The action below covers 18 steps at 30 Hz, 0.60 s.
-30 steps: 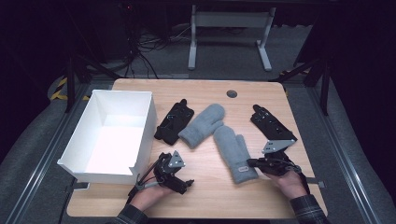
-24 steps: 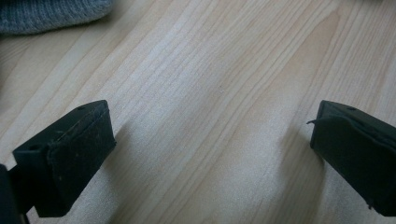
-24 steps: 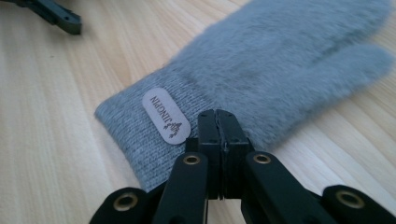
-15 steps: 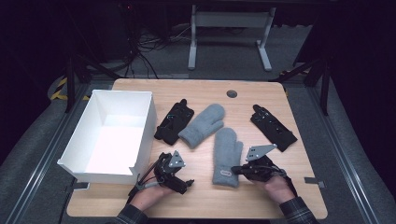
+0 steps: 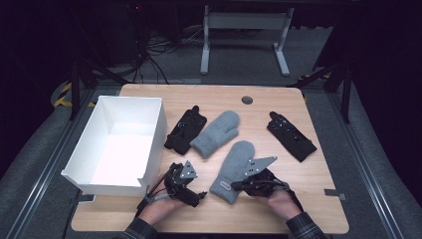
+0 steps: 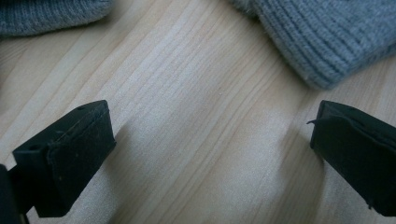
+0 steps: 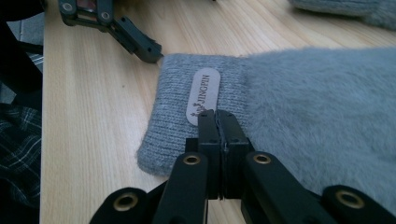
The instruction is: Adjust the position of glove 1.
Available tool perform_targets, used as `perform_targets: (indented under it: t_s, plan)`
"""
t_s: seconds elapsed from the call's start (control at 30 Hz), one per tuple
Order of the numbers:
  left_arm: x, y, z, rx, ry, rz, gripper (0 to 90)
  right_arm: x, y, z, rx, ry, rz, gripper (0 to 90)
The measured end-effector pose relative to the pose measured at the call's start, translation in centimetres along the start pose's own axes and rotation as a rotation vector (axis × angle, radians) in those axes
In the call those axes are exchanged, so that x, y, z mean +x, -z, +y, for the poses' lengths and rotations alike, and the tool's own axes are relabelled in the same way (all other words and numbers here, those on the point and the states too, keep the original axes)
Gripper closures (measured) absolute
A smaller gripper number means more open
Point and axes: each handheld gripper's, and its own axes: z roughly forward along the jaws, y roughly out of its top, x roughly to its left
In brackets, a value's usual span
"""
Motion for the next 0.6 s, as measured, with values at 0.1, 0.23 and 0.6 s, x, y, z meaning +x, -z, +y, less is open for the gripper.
perform_targets:
  t_s: [0.1,0.23,0.6]
  plan:
    - [0.0,0.0,0.0,0.0,0.001,0.0,0.0,0.2,-0.4,0.3,-0.005,0.006,0.007,90.0]
    - [0.0,0.0,0.0,0.0,0.0,0.0,0.0,0.1,0.3,0.2,-0.033,0.006,-0.002,89.1]
    - [-0.9,1.4,1.1,0.053,0.003,0.045,19.3,-2.1,3.7,-2.1,-0.083,-0.094,-0.125,63.4]
